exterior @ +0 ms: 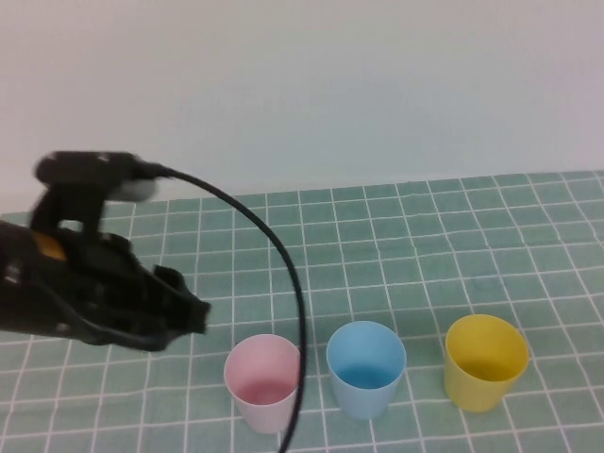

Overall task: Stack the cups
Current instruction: Pick up the pink cup

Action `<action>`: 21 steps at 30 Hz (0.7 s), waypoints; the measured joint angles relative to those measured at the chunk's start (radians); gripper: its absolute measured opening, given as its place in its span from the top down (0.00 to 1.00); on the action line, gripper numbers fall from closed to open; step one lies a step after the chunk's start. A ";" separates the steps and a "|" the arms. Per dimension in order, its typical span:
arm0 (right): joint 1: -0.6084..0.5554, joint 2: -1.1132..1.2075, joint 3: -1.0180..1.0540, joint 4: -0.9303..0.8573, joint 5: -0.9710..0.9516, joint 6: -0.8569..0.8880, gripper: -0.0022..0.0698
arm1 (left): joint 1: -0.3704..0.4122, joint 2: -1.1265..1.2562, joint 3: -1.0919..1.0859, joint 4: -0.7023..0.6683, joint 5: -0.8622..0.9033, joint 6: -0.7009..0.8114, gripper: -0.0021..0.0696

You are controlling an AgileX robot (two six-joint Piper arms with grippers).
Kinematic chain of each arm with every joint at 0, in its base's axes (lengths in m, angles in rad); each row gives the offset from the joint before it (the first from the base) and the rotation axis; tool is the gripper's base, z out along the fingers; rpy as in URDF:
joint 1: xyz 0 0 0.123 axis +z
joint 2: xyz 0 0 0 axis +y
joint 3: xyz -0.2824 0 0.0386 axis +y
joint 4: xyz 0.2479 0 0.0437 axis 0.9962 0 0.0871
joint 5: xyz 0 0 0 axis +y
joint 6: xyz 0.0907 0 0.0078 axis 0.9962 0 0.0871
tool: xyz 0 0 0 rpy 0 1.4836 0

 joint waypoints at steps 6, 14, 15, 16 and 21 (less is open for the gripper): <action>0.000 0.000 0.000 -0.002 -0.004 0.000 0.97 | -0.201 0.121 -0.001 0.284 -0.055 -0.255 0.56; 0.000 0.000 0.000 -0.002 -0.006 -0.006 0.97 | -0.246 0.279 -0.041 0.358 -0.080 -0.341 0.56; 0.000 0.000 0.000 -0.002 -0.006 -0.006 0.97 | -0.246 0.287 -0.054 0.358 -0.080 -0.348 0.56; 0.000 0.000 0.000 -0.002 -0.006 -0.006 0.97 | -0.246 0.298 -0.067 0.358 -0.080 -0.350 0.56; 0.000 0.000 0.000 -0.002 -0.006 -0.006 0.97 | -0.246 0.342 -0.096 0.362 -0.080 -0.350 0.56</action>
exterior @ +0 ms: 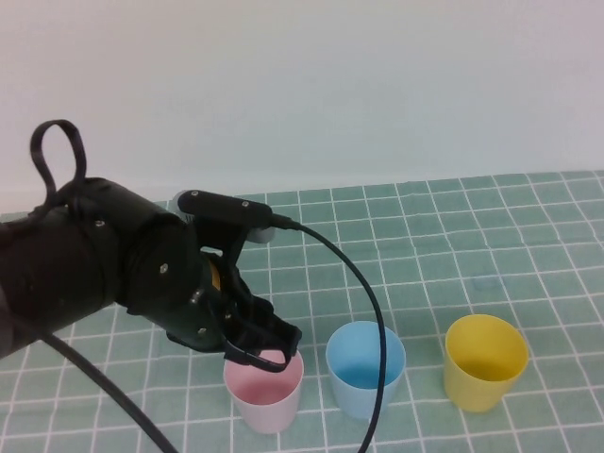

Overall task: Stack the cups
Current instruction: Pick up the pink cup

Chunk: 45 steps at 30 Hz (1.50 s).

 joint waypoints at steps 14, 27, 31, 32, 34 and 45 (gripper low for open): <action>0.000 0.000 0.000 0.000 0.000 -0.001 0.97 | 0.000 0.016 0.000 0.060 0.073 -0.031 0.56; 0.000 0.000 0.000 0.000 0.000 -0.001 0.97 | 0.000 0.102 -0.002 0.062 0.071 -0.064 0.56; 0.000 0.000 0.000 0.000 0.000 -0.001 0.97 | 0.000 0.120 -0.002 0.073 0.063 -0.114 0.62; 0.000 0.000 0.000 0.000 0.000 -0.001 0.97 | 0.000 0.125 -0.002 0.078 0.063 -0.122 0.66; 0.000 0.000 0.000 0.000 0.000 -0.001 0.97 | 0.000 0.134 -0.002 0.080 0.063 -0.131 0.78; 0.000 0.000 0.000 0.000 0.000 -0.001 0.97 | 0.000 0.137 -0.030 0.148 0.101 -0.136 0.95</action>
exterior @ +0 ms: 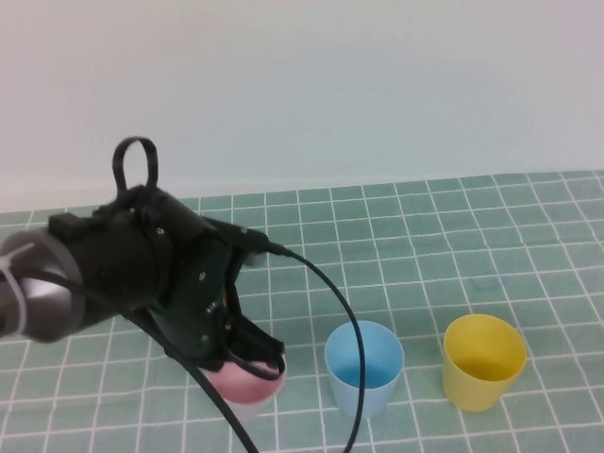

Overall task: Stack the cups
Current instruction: Pick up the pink cup, then place the pink cup on the blue cup

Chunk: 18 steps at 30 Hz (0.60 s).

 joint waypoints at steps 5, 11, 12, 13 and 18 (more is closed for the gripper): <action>0.000 0.000 0.000 0.000 0.000 0.000 0.97 | 0.000 -0.068 -0.087 0.082 0.061 0.003 0.95; 0.000 0.000 0.000 0.000 0.000 0.000 0.97 | 0.000 -0.166 -0.222 -0.064 0.082 0.096 0.95; 0.000 0.000 0.000 0.000 0.000 0.000 0.97 | 0.000 -0.168 -0.239 -0.113 0.082 0.130 0.95; 0.000 0.000 0.000 0.000 0.000 0.000 0.97 | 0.000 -0.169 -0.258 -0.169 0.082 0.173 0.95; 0.000 0.000 0.000 0.000 0.000 0.000 0.97 | 0.000 -0.138 -0.275 -0.298 0.079 0.242 0.95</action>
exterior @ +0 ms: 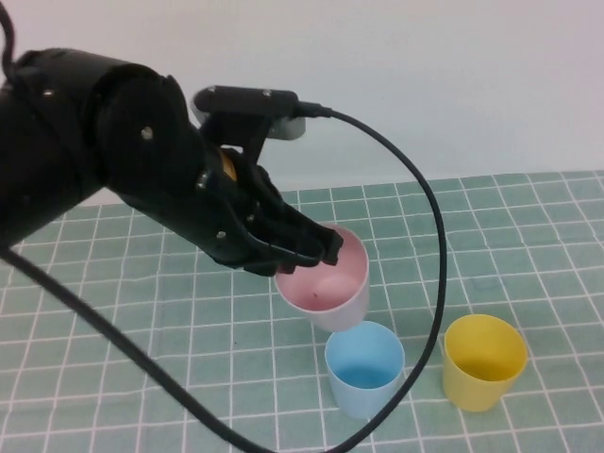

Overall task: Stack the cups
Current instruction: Place the pink cup on the blue cup

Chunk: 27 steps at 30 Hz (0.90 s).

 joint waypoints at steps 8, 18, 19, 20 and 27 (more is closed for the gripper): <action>0.000 0.000 0.000 0.000 0.000 0.000 0.97 | -0.050 0.079 0.000 -0.037 -0.015 0.036 0.95; 0.000 0.000 0.000 0.000 0.000 -0.002 0.97 | -0.098 0.132 0.000 0.052 -0.072 0.010 0.95; 0.000 0.000 0.000 0.000 0.000 -0.002 0.97 | -0.098 0.136 0.000 0.054 -0.072 0.010 0.95; 0.000 0.000 0.000 0.000 0.000 -0.002 0.97 | -0.098 0.141 0.000 0.054 -0.072 0.010 0.95; 0.000 0.000 0.000 0.000 0.000 -0.002 0.97 | -0.098 0.169 0.000 0.054 -0.050 0.010 0.95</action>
